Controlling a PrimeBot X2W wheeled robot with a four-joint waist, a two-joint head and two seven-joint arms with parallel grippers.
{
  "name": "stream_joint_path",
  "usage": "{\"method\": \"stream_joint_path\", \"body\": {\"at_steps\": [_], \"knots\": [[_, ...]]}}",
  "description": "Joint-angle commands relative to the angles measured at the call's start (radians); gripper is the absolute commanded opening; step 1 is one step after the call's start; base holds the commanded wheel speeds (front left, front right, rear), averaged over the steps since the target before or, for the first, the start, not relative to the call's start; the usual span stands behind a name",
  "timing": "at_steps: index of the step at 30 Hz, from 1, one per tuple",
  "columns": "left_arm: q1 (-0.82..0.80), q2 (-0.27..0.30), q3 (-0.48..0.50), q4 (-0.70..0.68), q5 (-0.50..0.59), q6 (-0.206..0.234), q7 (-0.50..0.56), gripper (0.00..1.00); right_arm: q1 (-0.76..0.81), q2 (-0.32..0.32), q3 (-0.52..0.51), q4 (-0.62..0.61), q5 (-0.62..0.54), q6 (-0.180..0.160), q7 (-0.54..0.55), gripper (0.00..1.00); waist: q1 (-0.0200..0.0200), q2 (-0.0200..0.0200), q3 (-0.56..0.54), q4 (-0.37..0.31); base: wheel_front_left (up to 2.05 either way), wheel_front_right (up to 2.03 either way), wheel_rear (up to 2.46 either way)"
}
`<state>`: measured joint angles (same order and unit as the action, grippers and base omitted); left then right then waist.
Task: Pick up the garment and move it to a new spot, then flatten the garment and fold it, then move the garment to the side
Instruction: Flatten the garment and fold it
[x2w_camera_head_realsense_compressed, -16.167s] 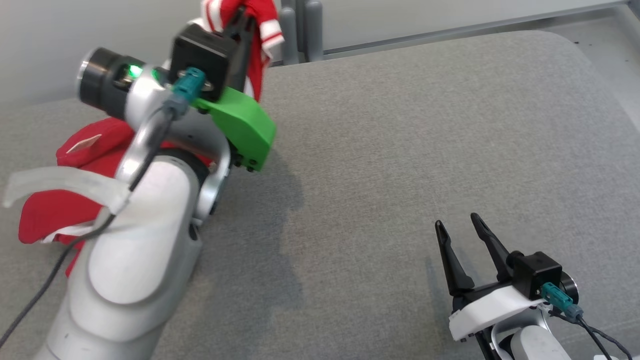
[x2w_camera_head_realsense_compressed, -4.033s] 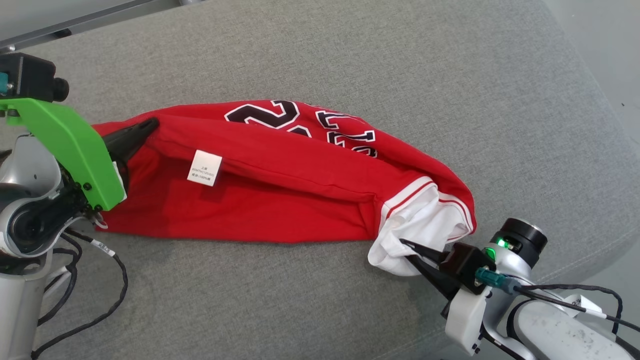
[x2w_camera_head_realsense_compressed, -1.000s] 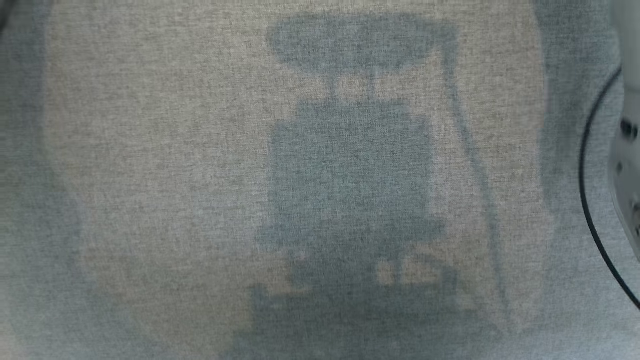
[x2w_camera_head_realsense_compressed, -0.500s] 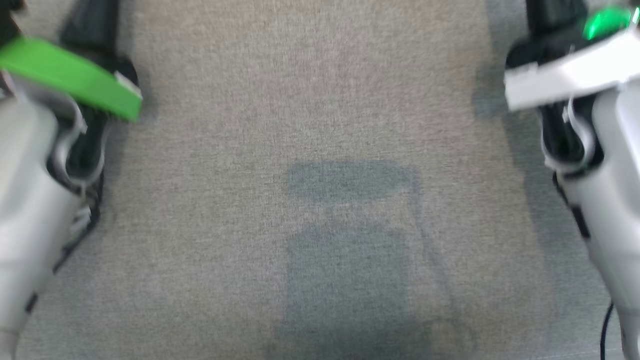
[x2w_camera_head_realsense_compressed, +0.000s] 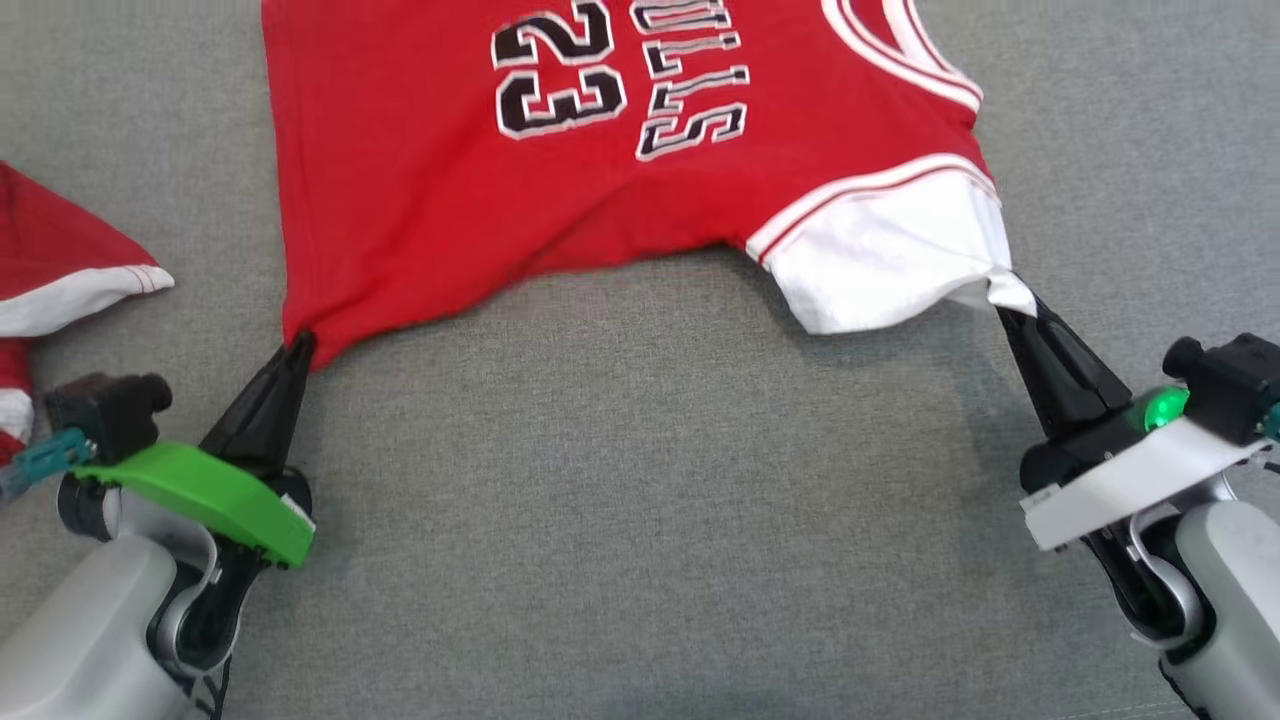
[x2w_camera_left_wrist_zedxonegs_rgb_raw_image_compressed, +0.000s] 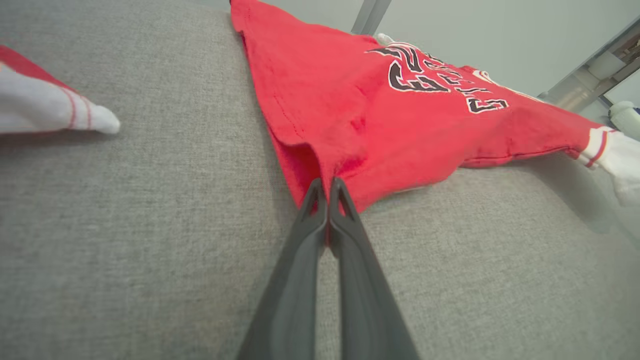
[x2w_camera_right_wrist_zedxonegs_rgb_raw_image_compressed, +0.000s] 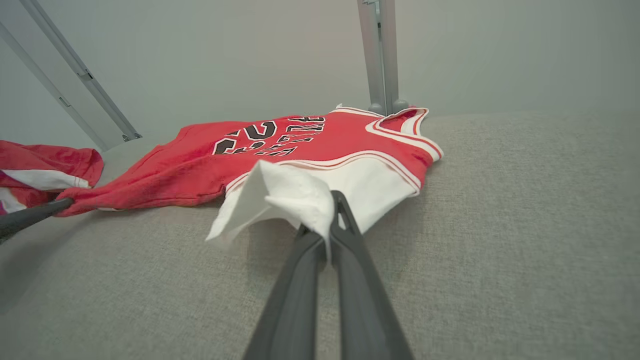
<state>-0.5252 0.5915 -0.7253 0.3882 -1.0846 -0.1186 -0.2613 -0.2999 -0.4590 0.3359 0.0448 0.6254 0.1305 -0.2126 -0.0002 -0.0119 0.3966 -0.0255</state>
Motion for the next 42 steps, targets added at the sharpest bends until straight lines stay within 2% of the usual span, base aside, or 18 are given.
{"method": "stream_joint_path", "body": {"at_steps": [1,6,14,19,25,33,42], "knots": [[0.040,0.020,0.013,-0.016,-0.031,0.001,-0.005,0.00,0.037,-0.024,0.000,-0.002,0.021,0.000,-0.002,0.00,0.0002,0.0119,-0.083,-0.021,0.00,0.00,0.00],[0.129,0.066,0.022,-0.079,-0.080,0.006,0.010,0.00,0.115,-0.102,0.027,-0.010,0.051,0.000,0.000,0.00,0.0002,0.0119,-0.102,-0.019,0.00,0.00,0.00],[0.260,0.080,0.025,-0.180,-0.144,0.035,0.012,0.00,0.235,-0.170,0.063,-0.014,0.102,0.000,-0.003,0.00,0.0002,0.0119,-0.130,-0.019,0.00,0.00,0.00],[0.392,0.109,-0.006,-0.286,-0.157,0.082,0.016,0.00,0.371,-0.199,0.020,-0.022,0.114,0.000,-0.011,0.00,0.0002,0.0119,-0.164,-0.020,0.00,0.00,0.00],[0.532,0.182,-0.006,-0.491,-0.208,0.153,0.026,0.00,0.514,-0.201,-0.047,-0.143,0.150,0.000,0.018,0.00,0.0002,0.0119,-0.133,-0.027,0.00,0.00,0.00],[0.483,0.251,0.035,-0.590,-0.251,0.210,0.104,0.00,0.421,-0.174,-0.080,-0.189,0.197,0.000,0.088,0.00,0.0002,0.0119,-0.095,-0.031,0.00,0.00,0.00],[0.342,0.286,0.076,-0.659,-0.319,0.254,0.256,0.00,0.199,-0.210,-0.083,-0.206,0.257,0.000,0.177,0.00,0.0002,0.0119,-0.050,-0.021,0.00,0.00,0.00]]}}
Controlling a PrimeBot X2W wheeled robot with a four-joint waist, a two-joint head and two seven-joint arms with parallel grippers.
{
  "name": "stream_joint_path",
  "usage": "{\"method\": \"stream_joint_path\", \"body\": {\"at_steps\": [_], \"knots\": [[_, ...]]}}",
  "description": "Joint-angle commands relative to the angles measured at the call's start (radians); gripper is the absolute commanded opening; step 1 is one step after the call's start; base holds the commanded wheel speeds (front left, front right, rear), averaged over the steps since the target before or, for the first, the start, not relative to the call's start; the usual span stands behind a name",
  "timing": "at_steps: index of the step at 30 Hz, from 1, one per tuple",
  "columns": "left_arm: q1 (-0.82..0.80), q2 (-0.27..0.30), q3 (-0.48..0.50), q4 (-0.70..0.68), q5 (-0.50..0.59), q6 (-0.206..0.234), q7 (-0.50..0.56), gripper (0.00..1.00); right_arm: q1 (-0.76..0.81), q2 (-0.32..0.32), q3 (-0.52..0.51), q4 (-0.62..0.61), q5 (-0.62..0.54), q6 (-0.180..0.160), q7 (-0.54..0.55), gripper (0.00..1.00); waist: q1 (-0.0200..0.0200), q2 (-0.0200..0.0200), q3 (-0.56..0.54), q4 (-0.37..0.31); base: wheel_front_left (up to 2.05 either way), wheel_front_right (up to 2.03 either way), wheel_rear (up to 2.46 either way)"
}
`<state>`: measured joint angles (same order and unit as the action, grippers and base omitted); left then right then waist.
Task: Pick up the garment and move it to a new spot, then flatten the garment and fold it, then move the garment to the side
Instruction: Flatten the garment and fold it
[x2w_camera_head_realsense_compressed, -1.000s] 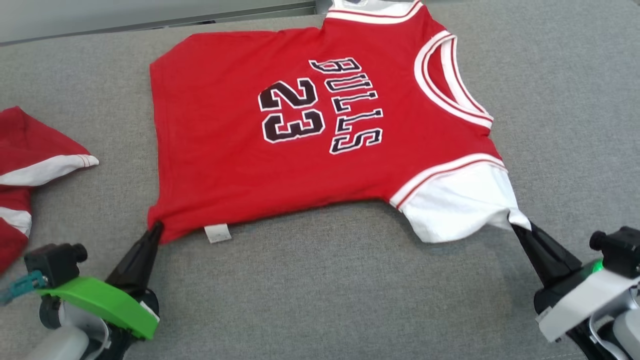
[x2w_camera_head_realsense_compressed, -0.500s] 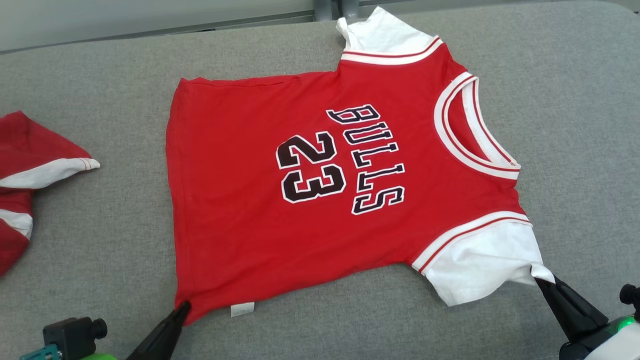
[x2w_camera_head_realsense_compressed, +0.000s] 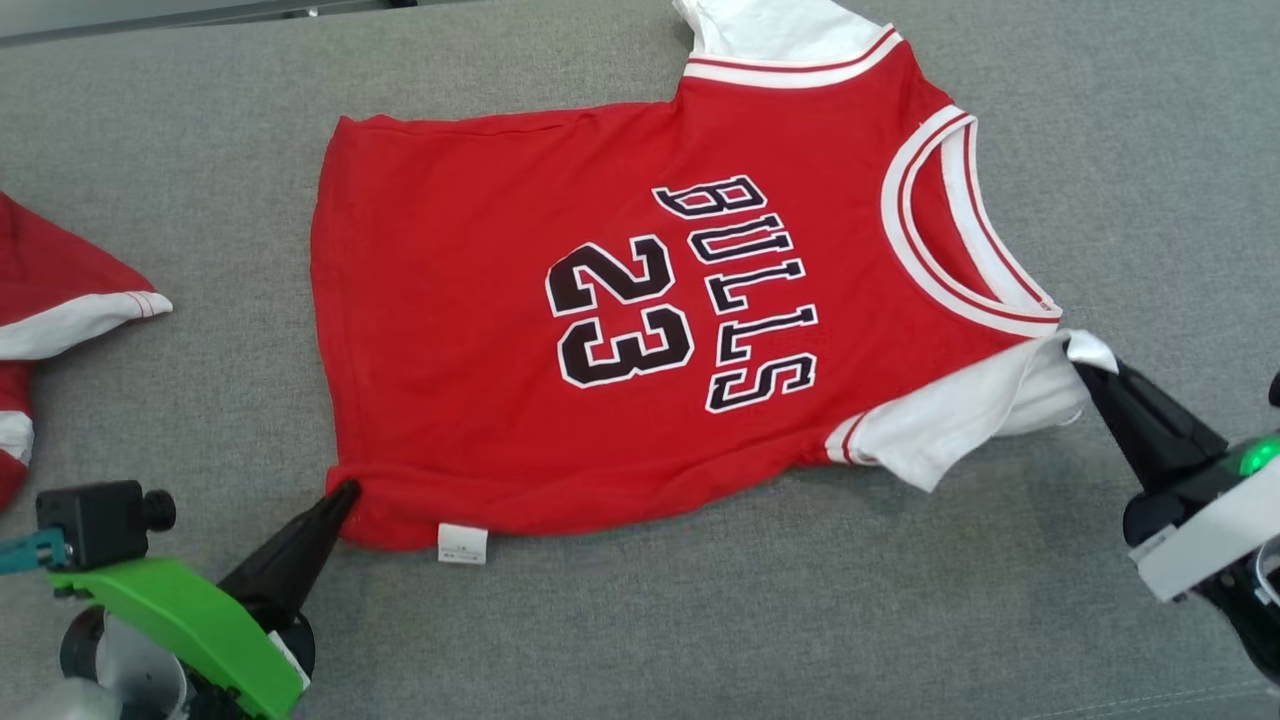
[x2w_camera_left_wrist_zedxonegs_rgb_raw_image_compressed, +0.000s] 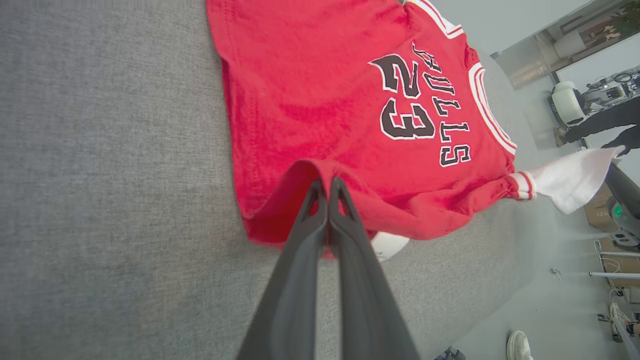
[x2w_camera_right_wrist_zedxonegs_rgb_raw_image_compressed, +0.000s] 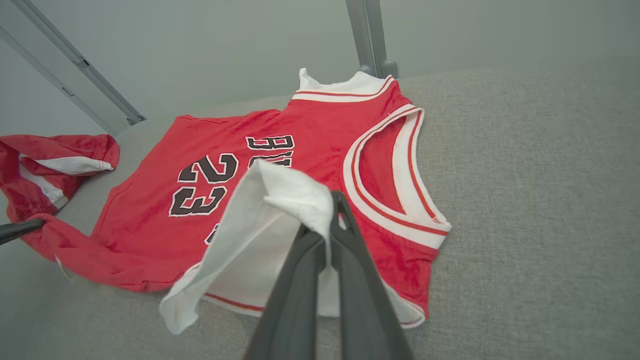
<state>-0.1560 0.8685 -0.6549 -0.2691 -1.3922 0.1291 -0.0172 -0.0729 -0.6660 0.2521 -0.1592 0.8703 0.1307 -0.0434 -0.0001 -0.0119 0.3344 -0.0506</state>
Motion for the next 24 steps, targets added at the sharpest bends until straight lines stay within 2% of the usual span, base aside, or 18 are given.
{"method": "stream_joint_path", "body": {"at_steps": [1,5,16,24], "knots": [[-0.042,0.008,0.007,-0.001,-0.018,0.012,0.027,0.00,-0.052,-0.002,0.003,0.002,0.019,0.000,0.018,0.00,0.0001,0.0119,0.015,0.005,0.00,0.00,0.00],[-0.114,0.005,0.011,0.032,-0.006,0.033,0.078,0.00,-0.145,-0.003,0.005,0.038,0.024,0.000,0.047,0.00,0.0001,0.0119,0.030,0.013,0.00,0.00,0.00],[-0.272,-0.064,-0.011,0.151,0.017,0.059,0.163,0.00,-0.297,0.024,0.046,0.169,-0.007,0.000,0.054,0.00,0.0001,0.0119,0.054,0.029,0.00,0.00,0.00],[-0.365,-0.124,-0.028,0.251,0.030,0.058,0.204,0.02,-0.378,0.062,0.072,0.283,-0.112,0.000,0.047,0.00,0.0001,0.0119,0.080,0.029,0.00,0.00,0.00]]}}
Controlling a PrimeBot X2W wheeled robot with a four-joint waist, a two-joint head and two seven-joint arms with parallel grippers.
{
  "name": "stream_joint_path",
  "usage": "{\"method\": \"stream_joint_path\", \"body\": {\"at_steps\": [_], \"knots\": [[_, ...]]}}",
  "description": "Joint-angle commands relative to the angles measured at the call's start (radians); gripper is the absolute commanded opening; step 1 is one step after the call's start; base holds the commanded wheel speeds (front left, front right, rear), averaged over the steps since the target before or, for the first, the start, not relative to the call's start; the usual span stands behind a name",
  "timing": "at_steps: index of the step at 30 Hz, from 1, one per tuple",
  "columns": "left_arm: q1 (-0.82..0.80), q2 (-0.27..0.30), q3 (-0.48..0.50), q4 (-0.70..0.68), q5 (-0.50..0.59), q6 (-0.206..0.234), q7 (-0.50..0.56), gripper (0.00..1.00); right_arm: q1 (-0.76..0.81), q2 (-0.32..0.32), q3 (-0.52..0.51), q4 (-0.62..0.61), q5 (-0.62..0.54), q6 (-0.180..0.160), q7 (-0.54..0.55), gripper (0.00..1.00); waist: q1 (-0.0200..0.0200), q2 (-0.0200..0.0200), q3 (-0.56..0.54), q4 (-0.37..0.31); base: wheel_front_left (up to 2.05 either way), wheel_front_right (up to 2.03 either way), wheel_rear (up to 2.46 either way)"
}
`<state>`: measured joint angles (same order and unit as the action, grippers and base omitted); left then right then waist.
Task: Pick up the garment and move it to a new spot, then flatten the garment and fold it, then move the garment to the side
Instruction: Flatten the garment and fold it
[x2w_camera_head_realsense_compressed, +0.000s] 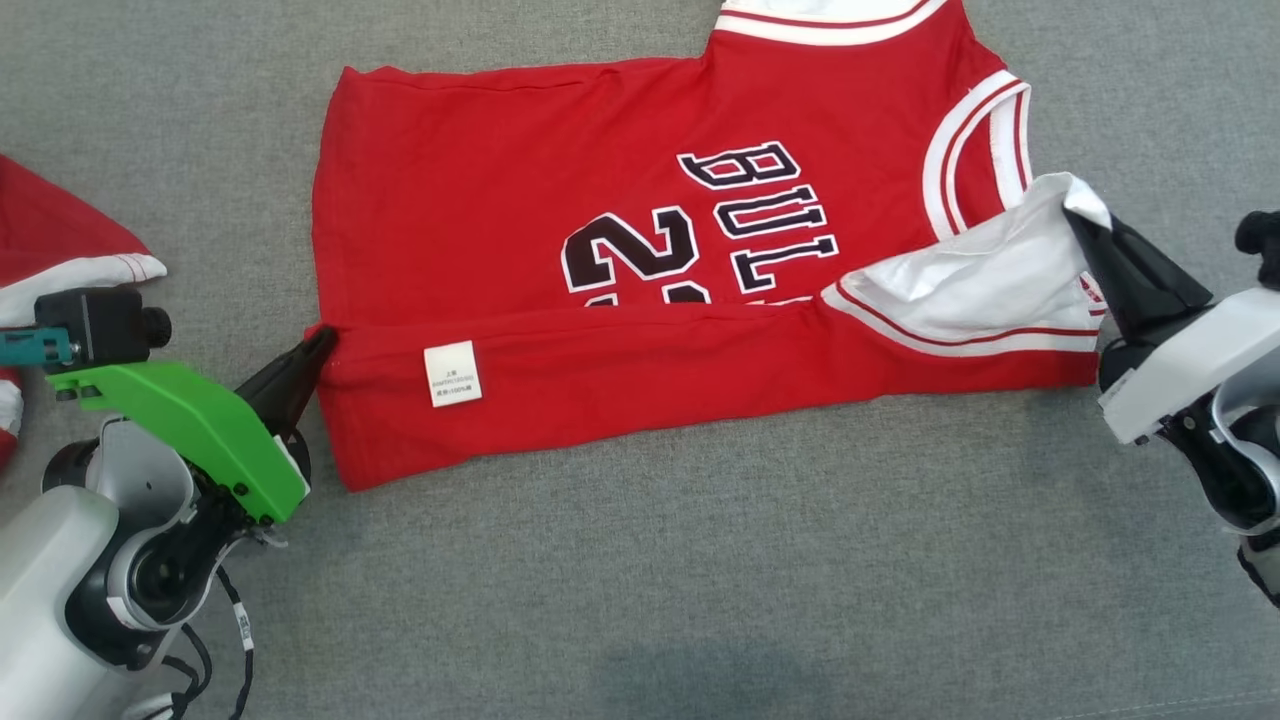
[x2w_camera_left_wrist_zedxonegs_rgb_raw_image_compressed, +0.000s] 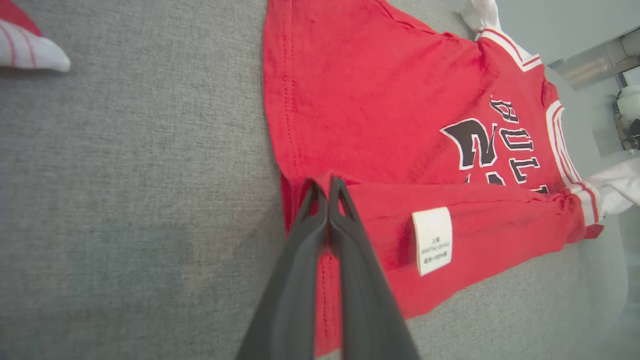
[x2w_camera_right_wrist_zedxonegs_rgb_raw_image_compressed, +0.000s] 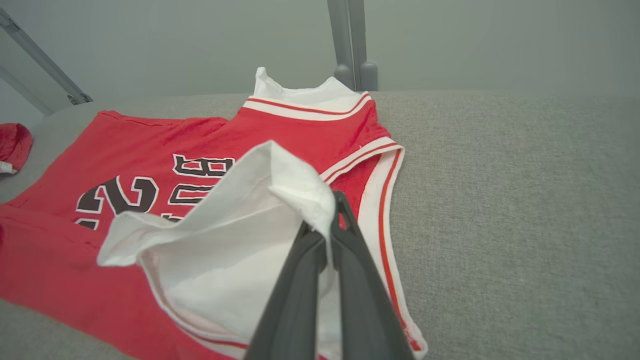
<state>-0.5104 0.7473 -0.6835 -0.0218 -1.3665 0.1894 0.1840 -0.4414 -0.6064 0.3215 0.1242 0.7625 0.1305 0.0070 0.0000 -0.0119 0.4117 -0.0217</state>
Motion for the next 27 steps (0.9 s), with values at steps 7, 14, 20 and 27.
{"method": "stream_joint_path", "body": {"at_steps": [7,14,20,27], "knots": [[-0.055,-0.038,-0.013,0.071,0.003,0.003,0.028,0.76,-0.081,0.040,0.037,0.069,-0.073,0.000,-0.015,0.24,0.0000,0.0119,0.013,0.002,0.00,0.00,0.00],[-0.047,-0.033,-0.023,0.106,0.041,0.004,0.000,1.00,-0.111,0.066,0.021,0.151,-0.167,0.000,-0.056,1.00,0.0000,0.0119,-0.008,0.009,0.00,0.00,0.00],[0.019,-0.008,0.006,0.041,0.075,0.026,-0.104,1.00,-0.050,0.076,-0.049,0.150,-0.205,0.000,-0.055,1.00,0.0000,0.0119,-0.041,0.013,0.00,0.00,0.00],[0.135,0.023,-0.055,-0.084,0.127,0.066,-0.133,1.00,0.088,0.068,-0.088,0.057,-0.236,0.000,0.110,1.00,0.0000,0.0119,-0.044,0.017,0.00,0.00,0.00]]}}
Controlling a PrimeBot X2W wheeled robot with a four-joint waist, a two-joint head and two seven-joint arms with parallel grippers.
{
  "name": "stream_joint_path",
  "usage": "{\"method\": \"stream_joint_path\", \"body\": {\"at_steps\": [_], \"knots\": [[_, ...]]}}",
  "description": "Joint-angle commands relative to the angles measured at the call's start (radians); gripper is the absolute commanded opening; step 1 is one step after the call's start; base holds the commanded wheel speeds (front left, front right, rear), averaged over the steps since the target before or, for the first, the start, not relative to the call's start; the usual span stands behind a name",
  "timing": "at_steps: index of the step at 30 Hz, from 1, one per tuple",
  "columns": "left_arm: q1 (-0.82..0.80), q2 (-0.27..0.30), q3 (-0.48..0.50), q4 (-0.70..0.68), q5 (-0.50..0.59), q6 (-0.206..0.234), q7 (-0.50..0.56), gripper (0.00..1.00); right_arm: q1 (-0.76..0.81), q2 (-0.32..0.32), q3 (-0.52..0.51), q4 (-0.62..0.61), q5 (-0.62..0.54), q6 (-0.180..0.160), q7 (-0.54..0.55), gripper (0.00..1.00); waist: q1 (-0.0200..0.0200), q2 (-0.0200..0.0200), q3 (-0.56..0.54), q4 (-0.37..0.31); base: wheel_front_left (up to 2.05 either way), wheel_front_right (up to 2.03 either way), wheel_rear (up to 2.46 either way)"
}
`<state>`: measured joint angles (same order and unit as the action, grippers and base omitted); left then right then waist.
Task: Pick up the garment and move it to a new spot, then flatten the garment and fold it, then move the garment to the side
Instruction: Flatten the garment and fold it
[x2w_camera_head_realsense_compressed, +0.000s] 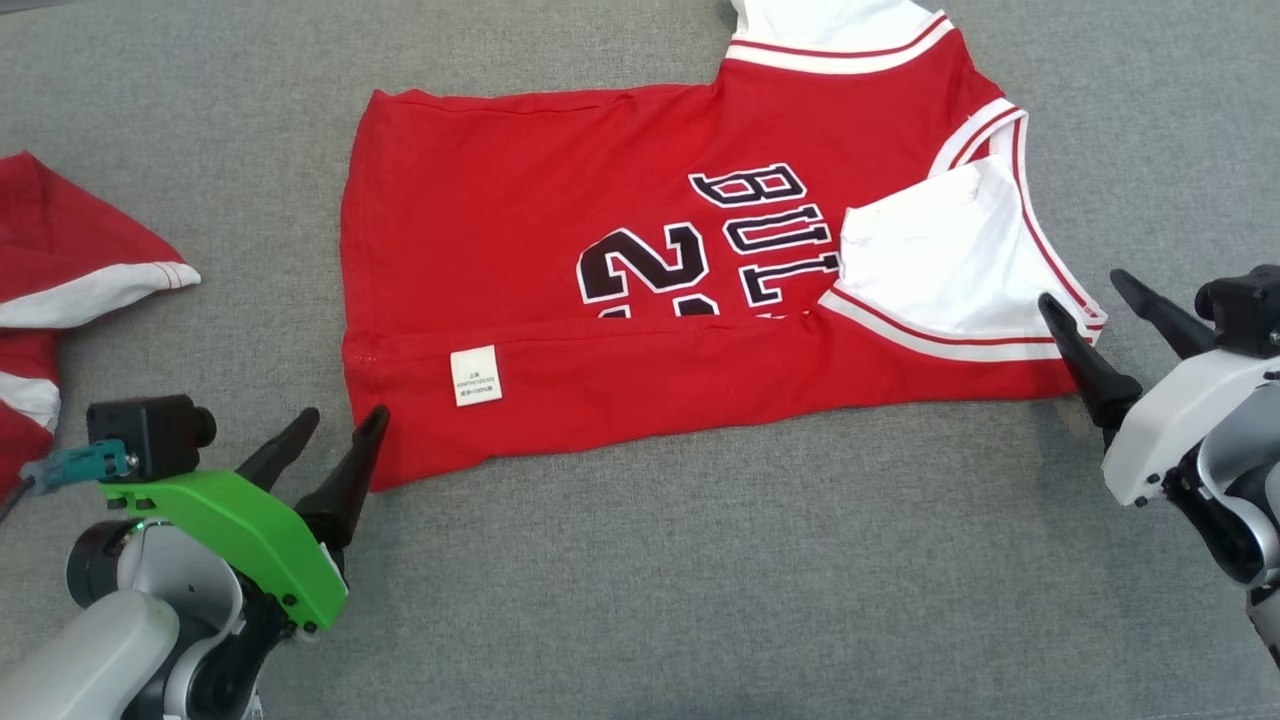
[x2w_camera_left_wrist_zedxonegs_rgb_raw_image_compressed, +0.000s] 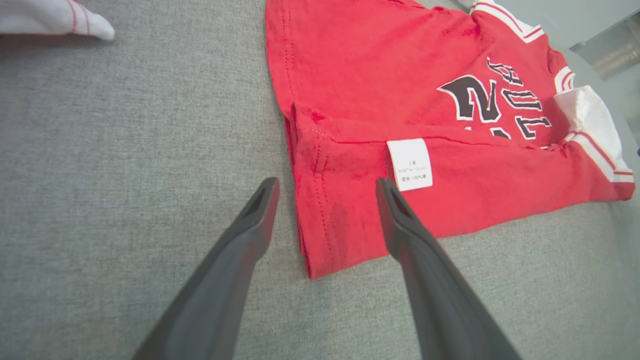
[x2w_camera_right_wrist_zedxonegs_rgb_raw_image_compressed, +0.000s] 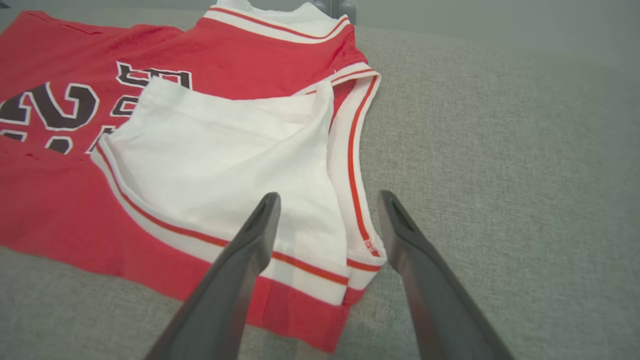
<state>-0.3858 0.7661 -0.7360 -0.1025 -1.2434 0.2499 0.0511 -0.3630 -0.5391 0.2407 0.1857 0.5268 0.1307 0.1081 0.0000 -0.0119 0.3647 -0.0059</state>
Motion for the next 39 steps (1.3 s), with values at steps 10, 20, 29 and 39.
{"method": "stream_joint_path", "body": {"at_steps": [10,20,29,39], "knots": [[-0.014,-0.007,-0.032,0.007,0.027,0.006,0.030,1.00,0.091,0.047,-0.078,-0.073,-0.053,0.000,0.180,1.00,0.0000,0.0119,0.031,0.012,0.00,0.00,0.00],[-0.020,-0.020,-0.051,0.022,0.013,-0.011,0.058,1.00,0.118,0.076,-0.148,-0.131,-0.093,0.000,0.252,1.00,0.0000,0.0119,0.036,0.006,0.00,0.00,0.00],[-0.029,-0.030,-0.059,0.066,0.011,-0.023,0.071,1.00,0.139,0.102,-0.182,-0.153,-0.121,0.000,0.306,1.00,0.0000,0.0119,0.045,-0.004,0.00,0.00,0.00],[-0.040,-0.056,-0.086,0.103,-0.007,-0.052,0.111,0.28,0.089,0.135,-0.146,-0.074,-0.124,0.000,0.343,1.00,0.0000,0.0119,0.039,0.003,0.00,0.00,0.00]]}}
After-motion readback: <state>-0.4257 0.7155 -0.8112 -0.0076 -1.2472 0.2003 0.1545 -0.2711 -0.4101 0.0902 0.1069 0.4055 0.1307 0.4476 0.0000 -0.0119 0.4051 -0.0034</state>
